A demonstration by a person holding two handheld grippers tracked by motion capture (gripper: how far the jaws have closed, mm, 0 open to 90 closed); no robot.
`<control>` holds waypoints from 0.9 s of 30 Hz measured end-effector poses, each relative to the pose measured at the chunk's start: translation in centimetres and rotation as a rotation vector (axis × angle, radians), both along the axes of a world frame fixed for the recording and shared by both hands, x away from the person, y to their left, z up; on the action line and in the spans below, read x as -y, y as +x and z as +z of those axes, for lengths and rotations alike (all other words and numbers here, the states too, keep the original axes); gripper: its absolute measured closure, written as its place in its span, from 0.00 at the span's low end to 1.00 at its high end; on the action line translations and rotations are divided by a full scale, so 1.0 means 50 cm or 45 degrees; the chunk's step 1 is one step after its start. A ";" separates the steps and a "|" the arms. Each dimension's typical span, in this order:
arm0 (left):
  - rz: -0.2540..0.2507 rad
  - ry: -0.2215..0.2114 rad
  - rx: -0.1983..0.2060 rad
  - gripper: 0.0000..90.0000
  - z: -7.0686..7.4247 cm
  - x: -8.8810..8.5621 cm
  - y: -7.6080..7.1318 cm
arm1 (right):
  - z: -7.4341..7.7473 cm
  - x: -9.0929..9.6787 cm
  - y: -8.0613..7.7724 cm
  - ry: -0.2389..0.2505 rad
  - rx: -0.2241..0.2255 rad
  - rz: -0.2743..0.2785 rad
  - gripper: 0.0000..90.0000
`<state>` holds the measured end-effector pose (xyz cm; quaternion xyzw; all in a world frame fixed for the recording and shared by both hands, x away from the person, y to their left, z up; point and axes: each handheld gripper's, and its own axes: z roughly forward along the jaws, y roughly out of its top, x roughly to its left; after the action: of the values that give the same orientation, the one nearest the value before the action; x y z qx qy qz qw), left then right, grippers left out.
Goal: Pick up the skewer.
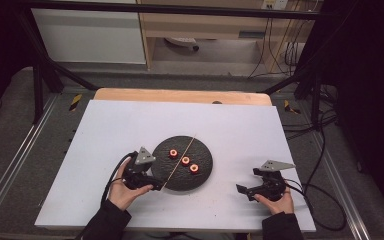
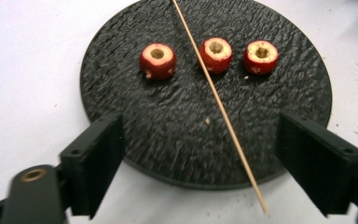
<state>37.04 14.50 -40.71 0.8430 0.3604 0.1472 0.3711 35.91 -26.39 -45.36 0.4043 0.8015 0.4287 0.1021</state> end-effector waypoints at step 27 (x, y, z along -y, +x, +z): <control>0.080 0.039 -0.098 0.83 -0.046 0.081 0.020 | 0.000 -0.001 0.000 0.003 0.000 0.002 0.01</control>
<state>38.02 10.47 -43.01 0.8420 0.3983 0.1318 0.3392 35.91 -26.36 -45.38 0.4038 0.8012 0.4298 0.1014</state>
